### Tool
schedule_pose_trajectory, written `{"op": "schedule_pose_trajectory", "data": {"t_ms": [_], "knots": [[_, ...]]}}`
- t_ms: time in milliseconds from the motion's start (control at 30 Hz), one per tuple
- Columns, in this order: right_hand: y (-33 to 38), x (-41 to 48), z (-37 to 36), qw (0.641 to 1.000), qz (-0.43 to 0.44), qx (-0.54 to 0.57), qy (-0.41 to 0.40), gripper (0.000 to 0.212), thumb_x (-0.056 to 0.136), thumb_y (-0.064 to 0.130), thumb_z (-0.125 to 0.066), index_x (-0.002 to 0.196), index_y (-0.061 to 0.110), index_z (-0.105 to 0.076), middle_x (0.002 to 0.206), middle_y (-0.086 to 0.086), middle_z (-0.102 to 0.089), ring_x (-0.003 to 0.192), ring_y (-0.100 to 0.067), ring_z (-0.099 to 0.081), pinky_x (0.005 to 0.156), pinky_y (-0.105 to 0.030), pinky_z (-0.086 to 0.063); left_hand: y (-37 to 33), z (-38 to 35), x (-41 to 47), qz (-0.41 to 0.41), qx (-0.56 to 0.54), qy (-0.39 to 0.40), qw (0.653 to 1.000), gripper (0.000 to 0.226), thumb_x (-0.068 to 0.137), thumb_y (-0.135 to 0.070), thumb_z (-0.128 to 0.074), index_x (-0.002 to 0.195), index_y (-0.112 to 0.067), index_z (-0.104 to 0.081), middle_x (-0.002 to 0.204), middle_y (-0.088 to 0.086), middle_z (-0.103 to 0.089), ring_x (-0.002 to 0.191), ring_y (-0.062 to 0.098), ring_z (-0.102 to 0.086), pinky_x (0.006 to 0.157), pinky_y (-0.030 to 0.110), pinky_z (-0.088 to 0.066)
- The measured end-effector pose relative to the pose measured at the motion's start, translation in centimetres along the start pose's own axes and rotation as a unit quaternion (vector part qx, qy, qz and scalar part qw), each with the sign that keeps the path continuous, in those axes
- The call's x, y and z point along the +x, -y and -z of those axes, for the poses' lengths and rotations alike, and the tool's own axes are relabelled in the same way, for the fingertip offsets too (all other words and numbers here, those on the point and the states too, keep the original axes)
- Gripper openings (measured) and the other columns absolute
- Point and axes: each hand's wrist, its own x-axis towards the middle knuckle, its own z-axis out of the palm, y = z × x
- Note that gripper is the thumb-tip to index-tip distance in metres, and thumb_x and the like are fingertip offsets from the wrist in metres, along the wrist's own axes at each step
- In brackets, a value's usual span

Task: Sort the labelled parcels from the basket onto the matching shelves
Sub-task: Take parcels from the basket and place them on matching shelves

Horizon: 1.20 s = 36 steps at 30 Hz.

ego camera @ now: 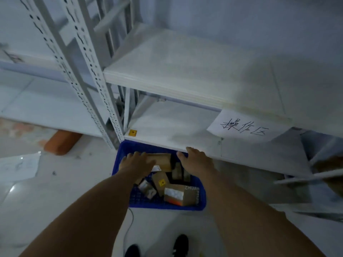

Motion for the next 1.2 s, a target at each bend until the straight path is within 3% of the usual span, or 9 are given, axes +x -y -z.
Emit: {"op": "schedule_pose_trajectory", "data": {"t_ms": [167, 267, 433, 533, 733, 833, 933, 1067, 1200], "knots": [[-5.0, 7.9, -8.5, 0.995, -0.020, 0.041, 0.086, 0.068, 0.106, 0.063, -0.026, 0.156, 0.017, -0.036, 0.157, -0.010, -0.044, 0.140, -0.034, -0.043, 0.107, -0.045, -0.041, 1.0, -10.0, 6.4, 0.097, -0.157, 0.026, 0.983, 0.058, 0.100, -0.051, -0.048, 0.144, -0.014, -0.045, 0.141, 0.015, -0.052, 0.128, 0.036, -0.051, 0.103, 0.042, -0.043], [-8.1, 12.4, -14.4, 0.990, -0.040, 0.070, 0.119, 0.069, 0.103, 0.066, -0.030, 0.156, 0.024, -0.034, 0.143, -0.008, -0.056, 0.124, -0.031, -0.056, 0.101, -0.040, -0.046, 1.3, -16.6, 10.2, 0.137, -0.180, 0.081, 0.971, 0.046, 0.104, -0.040, -0.046, 0.139, -0.009, -0.047, 0.137, 0.019, -0.053, 0.122, 0.037, -0.055, 0.099, 0.039, -0.045], [-11.0, 18.4, -24.6, 0.981, -0.019, 0.093, 0.170, 0.049, 0.105, 0.057, -0.037, 0.140, 0.027, -0.053, 0.142, -0.006, -0.058, 0.122, -0.028, -0.058, 0.102, -0.042, -0.049, 2.7, -26.1, 15.1, 0.180, -0.242, 0.102, 0.948, 0.023, 0.105, -0.029, -0.049, 0.117, -0.010, -0.052, 0.130, 0.014, -0.059, 0.117, 0.033, -0.058, 0.095, 0.037, -0.048], [-11.1, 21.9, -30.6, 0.970, -0.023, 0.123, 0.208, 0.054, 0.105, 0.053, -0.041, 0.153, 0.029, -0.043, 0.153, -0.005, -0.051, 0.135, -0.029, -0.052, 0.109, -0.040, -0.045, 4.3, -30.0, 18.7, 0.193, -0.287, 0.108, 0.932, 0.022, 0.105, -0.029, -0.050, 0.120, -0.013, -0.052, 0.129, 0.011, -0.058, 0.113, 0.028, -0.058, 0.095, 0.037, -0.048], [-9.0, 28.7, -42.2, 0.966, -0.004, 0.129, 0.225, 0.047, 0.104, 0.041, -0.054, 0.146, 0.021, -0.050, 0.145, -0.004, -0.056, 0.130, -0.027, -0.054, 0.105, -0.037, -0.047, 9.8, -35.9, 27.9, 0.272, -0.358, 0.084, 0.889, 0.028, 0.105, -0.035, -0.049, 0.115, -0.008, -0.050, 0.096, 0.007, -0.052, 0.071, 0.017, -0.048, 0.061, 0.034, -0.035], [-8.3, 31.7, -47.7, 0.959, -0.048, 0.136, 0.245, 0.038, 0.101, 0.036, -0.059, 0.134, 0.018, -0.054, 0.125, -0.009, -0.062, 0.109, -0.028, -0.061, 0.087, -0.036, -0.052, 13.2, -38.0, 32.3, 0.306, -0.400, 0.065, 0.861, 0.029, 0.106, -0.038, -0.049, 0.111, -0.009, -0.050, 0.097, 0.009, -0.055, 0.069, 0.016, -0.049, 0.057, 0.031, -0.036], [-8.3, 34.4, -52.3, 0.946, -0.092, 0.153, 0.272, 0.027, 0.101, 0.028, -0.061, 0.122, 0.014, -0.051, 0.119, -0.007, -0.057, 0.117, -0.032, -0.058, 0.089, -0.032, -0.046, 16.2, -40.8, 36.6, 0.333, -0.468, 0.044, 0.817, 0.038, 0.104, -0.039, -0.053, 0.105, -0.002, -0.063, 0.085, 0.012, -0.057, 0.065, 0.022, -0.051, 0.067, 0.036, -0.043], [-7.8, 36.8, -56.7, 0.967, -0.071, 0.080, 0.233, 0.062, 0.098, 0.031, -0.068, 0.150, 0.013, -0.040, 0.145, -0.010, -0.055, 0.128, -0.031, -0.056, 0.101, -0.037, -0.048, 18.3, -43.5, 41.1, 0.363, -0.554, 0.022, 0.749, 0.047, 0.101, -0.038, -0.058, 0.120, 0.004, -0.064, 0.084, 0.020, -0.061, 0.064, 0.024, -0.049, 0.064, 0.036, -0.043], [-6.1, 37.9, -58.6, 0.984, -0.048, -0.042, 0.165, 0.086, 0.093, 0.051, -0.069, 0.158, 0.012, -0.027, 0.154, -0.012, -0.038, 0.139, -0.029, -0.043, 0.110, -0.038, -0.041, 18.6, -44.7, 45.2, 0.381, -0.615, -0.007, 0.690, 0.038, 0.098, -0.037, -0.064, 0.106, 0.000, -0.060, 0.085, 0.009, -0.058, 0.069, 0.020, -0.053, 0.071, 0.036, -0.050]]}}
